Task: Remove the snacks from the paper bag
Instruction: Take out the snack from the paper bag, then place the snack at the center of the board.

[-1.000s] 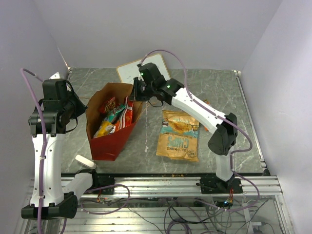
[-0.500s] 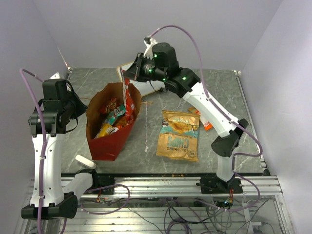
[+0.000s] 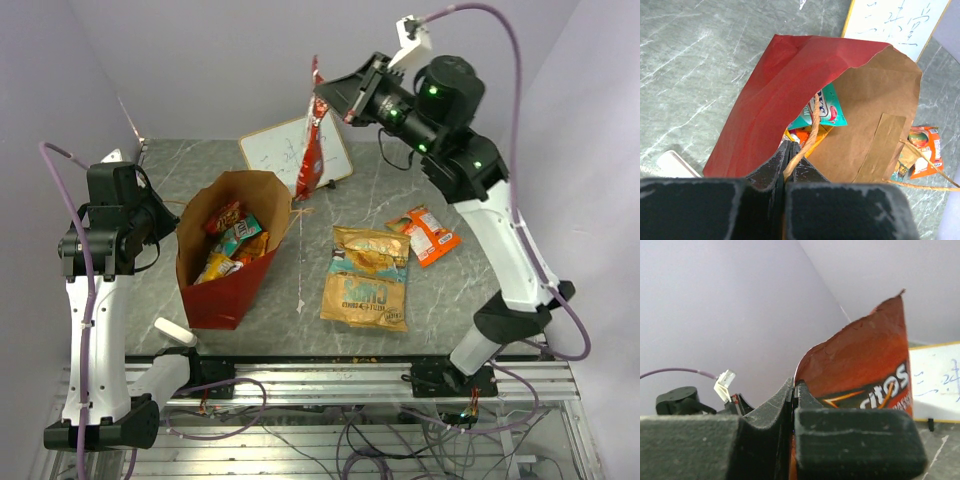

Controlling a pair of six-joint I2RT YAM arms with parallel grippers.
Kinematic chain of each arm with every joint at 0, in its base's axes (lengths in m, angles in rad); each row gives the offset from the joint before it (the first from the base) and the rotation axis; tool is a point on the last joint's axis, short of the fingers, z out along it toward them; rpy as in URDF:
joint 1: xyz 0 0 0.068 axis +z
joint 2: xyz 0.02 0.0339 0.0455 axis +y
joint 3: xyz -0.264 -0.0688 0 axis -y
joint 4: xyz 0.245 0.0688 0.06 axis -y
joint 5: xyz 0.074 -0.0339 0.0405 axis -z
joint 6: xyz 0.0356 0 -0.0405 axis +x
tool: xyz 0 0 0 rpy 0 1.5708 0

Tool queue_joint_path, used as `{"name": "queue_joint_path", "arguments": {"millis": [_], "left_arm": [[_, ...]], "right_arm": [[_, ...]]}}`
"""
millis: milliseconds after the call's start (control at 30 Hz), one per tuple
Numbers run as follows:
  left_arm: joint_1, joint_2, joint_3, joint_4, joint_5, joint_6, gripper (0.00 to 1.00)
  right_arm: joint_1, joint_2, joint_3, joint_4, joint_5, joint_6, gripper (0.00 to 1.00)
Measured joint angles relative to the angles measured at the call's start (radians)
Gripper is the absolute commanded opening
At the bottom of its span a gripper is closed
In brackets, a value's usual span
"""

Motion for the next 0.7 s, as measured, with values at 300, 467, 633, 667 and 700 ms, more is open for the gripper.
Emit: {"name": "queue_joint_path", "arguments": {"millis": [300, 467, 633, 667, 700], "left_arm": [[0.0, 0.01, 0.004, -0.001, -0.001, 0.001, 0.07], [0.0, 0.02, 0.021, -0.002, -0.001, 0.002, 0.07], [0.0, 0.02, 0.021, -0.006, -0.001, 0.005, 0.07], [0.0, 0.02, 0.023, -0.008, -0.001, 0.005, 0.07], [0.0, 0.02, 0.023, -0.009, -0.001, 0.005, 0.07]], "right_arm": [[-0.002, -0.286, -0.197, -0.076, 0.177, -0.167, 0.0], [-0.002, -0.468, -0.434, -0.163, 0.267, -0.217, 0.0], [-0.002, -0.569, -0.686, -0.261, 0.267, -0.214, 0.0], [-0.002, -0.576, -0.727, -0.279, 0.253, -0.207, 0.0], [-0.002, -0.579, -0.766, -0.293, 0.235, -0.199, 0.0]]}}
